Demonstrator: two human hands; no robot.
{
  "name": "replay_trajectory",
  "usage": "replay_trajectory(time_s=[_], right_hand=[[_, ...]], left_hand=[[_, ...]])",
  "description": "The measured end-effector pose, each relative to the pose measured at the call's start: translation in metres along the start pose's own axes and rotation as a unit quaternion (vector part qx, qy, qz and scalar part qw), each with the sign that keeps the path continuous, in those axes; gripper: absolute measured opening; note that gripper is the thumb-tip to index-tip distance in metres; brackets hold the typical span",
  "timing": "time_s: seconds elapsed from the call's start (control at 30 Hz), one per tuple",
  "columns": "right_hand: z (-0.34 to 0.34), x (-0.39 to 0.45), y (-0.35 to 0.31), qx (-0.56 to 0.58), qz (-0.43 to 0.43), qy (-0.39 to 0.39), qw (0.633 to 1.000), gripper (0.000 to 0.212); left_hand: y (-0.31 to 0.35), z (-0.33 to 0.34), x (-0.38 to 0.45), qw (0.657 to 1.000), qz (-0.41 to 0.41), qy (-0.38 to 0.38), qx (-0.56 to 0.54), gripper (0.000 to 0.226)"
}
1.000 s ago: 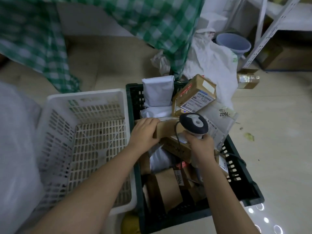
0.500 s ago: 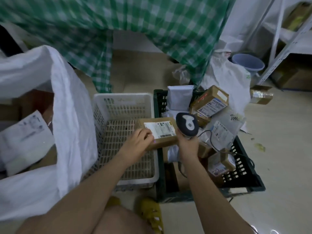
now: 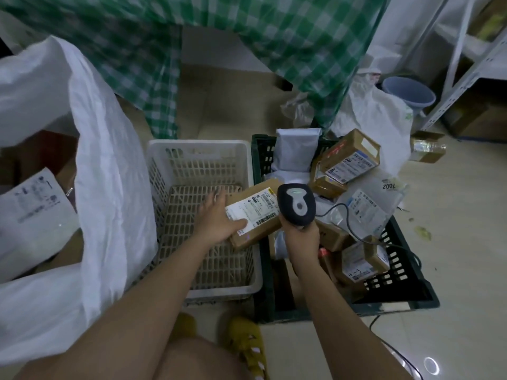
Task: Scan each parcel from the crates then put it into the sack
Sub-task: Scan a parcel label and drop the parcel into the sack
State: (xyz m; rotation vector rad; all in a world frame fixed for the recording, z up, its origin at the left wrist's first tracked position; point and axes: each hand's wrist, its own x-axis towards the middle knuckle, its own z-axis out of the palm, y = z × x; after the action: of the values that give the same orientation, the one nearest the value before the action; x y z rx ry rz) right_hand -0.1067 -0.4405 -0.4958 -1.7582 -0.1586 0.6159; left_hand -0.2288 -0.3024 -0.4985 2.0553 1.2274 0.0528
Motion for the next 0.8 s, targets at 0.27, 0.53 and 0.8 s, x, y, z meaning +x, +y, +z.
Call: replay_trajectory(time_s=[0.27,0.53,0.8], right_hand=[[0.013,0.006,0.006,-0.008,0.015,-0.017,1.0,0.027],[0.0,-0.005,-0.008,0.008,0.013,-0.043,0.999,0.026],[-0.022,-0.049,-0.083,0.051,-0.106,-0.058,0.991,0.032]], left_hand=[[-0.005,0.013,-0.006,0.974,-0.024,-0.176,-0.142,0.062],[0.004,0.007,-0.021,0.92,-0.146,-0.13,-0.34,0.053],[0.051,-0.042,-0.062,0.907,-0.052,-0.048,-0.414,0.062]])
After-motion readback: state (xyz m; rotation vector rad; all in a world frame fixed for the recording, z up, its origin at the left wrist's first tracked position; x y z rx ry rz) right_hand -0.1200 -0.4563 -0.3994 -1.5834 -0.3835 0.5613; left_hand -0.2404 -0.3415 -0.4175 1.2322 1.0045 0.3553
